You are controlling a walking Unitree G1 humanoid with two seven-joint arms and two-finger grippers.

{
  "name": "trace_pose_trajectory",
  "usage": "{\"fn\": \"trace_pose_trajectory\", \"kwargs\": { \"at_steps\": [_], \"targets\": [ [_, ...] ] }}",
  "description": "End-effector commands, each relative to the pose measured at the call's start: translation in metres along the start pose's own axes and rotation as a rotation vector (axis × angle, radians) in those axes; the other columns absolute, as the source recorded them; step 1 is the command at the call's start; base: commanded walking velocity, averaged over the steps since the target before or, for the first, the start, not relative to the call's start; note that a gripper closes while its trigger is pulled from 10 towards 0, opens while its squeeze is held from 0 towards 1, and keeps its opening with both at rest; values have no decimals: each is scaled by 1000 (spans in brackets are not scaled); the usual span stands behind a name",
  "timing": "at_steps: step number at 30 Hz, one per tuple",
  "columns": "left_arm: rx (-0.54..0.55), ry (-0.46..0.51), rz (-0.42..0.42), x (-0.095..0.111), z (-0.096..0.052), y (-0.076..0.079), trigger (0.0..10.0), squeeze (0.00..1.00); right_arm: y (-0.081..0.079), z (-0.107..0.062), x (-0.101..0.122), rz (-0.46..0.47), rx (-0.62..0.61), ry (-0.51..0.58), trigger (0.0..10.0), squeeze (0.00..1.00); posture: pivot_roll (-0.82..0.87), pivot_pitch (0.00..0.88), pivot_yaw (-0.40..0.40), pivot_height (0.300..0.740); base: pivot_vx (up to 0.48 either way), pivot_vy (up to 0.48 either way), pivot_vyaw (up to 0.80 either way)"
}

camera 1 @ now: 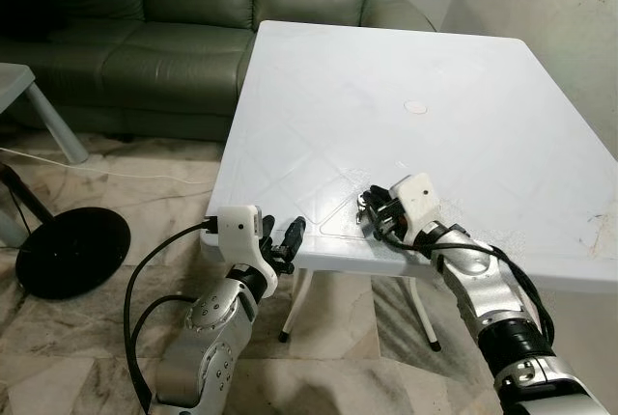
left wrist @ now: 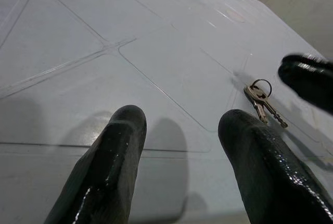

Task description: Hang keys on a hook

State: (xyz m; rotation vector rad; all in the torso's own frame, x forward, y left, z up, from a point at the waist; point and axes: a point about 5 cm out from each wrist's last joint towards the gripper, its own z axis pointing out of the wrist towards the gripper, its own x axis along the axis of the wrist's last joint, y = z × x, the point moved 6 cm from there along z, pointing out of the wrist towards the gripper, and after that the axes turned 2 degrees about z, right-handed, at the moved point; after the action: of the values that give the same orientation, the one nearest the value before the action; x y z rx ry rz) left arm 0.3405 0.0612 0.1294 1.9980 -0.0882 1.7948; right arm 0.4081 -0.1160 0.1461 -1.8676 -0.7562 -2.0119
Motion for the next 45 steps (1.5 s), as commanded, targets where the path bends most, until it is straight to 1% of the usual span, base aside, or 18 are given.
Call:
{"fn": "trace_pose_trajectory", "kwargs": {
  "at_steps": [1, 3, 4, 6, 7, 11, 16, 18, 21, 28, 31, 36, 39, 40, 43, 45],
  "targets": [
    [-5, -7, -35, -3, 1, 8, 10000, 0, 4, 0, 7, 17, -3, 26, 10000, 1000, 74, 175, -64, 740, 0, 0, 0],
    [-5, -7, -36, -3, 1, 8, 10000, 0, 6, 0, 7, 26, -14, 19, 10000, 1000, 74, 175, -64, 740, 0, 0, 0],
    [-7, -6, -36, -3, 1, 8, 10000, 0, 9, 2, 1, 25, -43, -30, 10000, 0, 74, 175, -64, 740, 0, 0, 0],
    [-8, -6, -36, -3, 1, 9, 10000, 0, 8, 3, -2, 32, -42, -51, 10000, 0, 74, 175, -64, 740, 0, 0, 0],
    [-9, -7, -36, -3, 1, 9, 10000, 0, 4, 4, -2, 30, -25, -49, 10000, 0, 74, 170, -62, 740, 0, 0, 0],
    [-10, -8, -36, -4, 1, 9, 10000, 0, 7, 6, -10, 22, -73, -98, 10000, 0, 75, 168, -62, 740, 0, 0, 0],
    [-11, -9, -36, -4, 1, 10, 10000, 0, 3, 6, -16, 18, -59, -134, 10000, 0, 77, 168, -63, 740, 0, 0, 0],
    [-12, -9, -36, -4, 1, 10, 10000, 0, 2, 5, -21, 27, -54, -168, 10000, 0, 78, 166, -63, 740, 0, 0, 0],
    [-11, -8, -36, -4, 1, 10, 10000, 0, 3, 6, -24, 11, -58, -188, 10000, 0, 78, 164, -64, 740, 0, 0, 0],
    [-16, -7, -41, -4, 1, 13, 10000, 0, 2, 8, -22, 6, -66, -187, 10000, 0, 77, 157, -68, 740, 0, 0, 0],
    [-16, -6, -43, -5, 1, 13, 10000, 0, 6, 9, -22, 22, -88, -187, 10000, 0, 79, 155, -70, 740, 0, 0, 0],
    [-16, -6, -46, -5, 1, 14, 10000, 0, 11, 10, -20, -6, -129, -195, 10000, 0, 81, 154, -71, 740, 0, 0, 0],
    [-16, -6, -47, -5, 1, 14, 10000, 0, 11, 11, -21, 2, -135, -206, 10000, 0, 81, 154, -72, 740, 0, 0, 0],
    [-16, -7, -47, -5, 1, 14, 10000, 0, 11, 11, -22, 12, -134, -207, 10000, 0, 81, 156, -72, 740, 0, 0, 0],
    [-16, -5, -46, -4, 1, 14, 10000, 0, 11, 11, -21, 3, -130, -207, 10000, 0, 81, 156, -72, 740, 0, 0, 0],
    [-15, -5, -46, -4, 1, 14, 10000, 0, 8, 10, -23, 15, -107, -212, 10000, 0, 80, 159, -72, 740, 0, 0, 0]
  ]
}}
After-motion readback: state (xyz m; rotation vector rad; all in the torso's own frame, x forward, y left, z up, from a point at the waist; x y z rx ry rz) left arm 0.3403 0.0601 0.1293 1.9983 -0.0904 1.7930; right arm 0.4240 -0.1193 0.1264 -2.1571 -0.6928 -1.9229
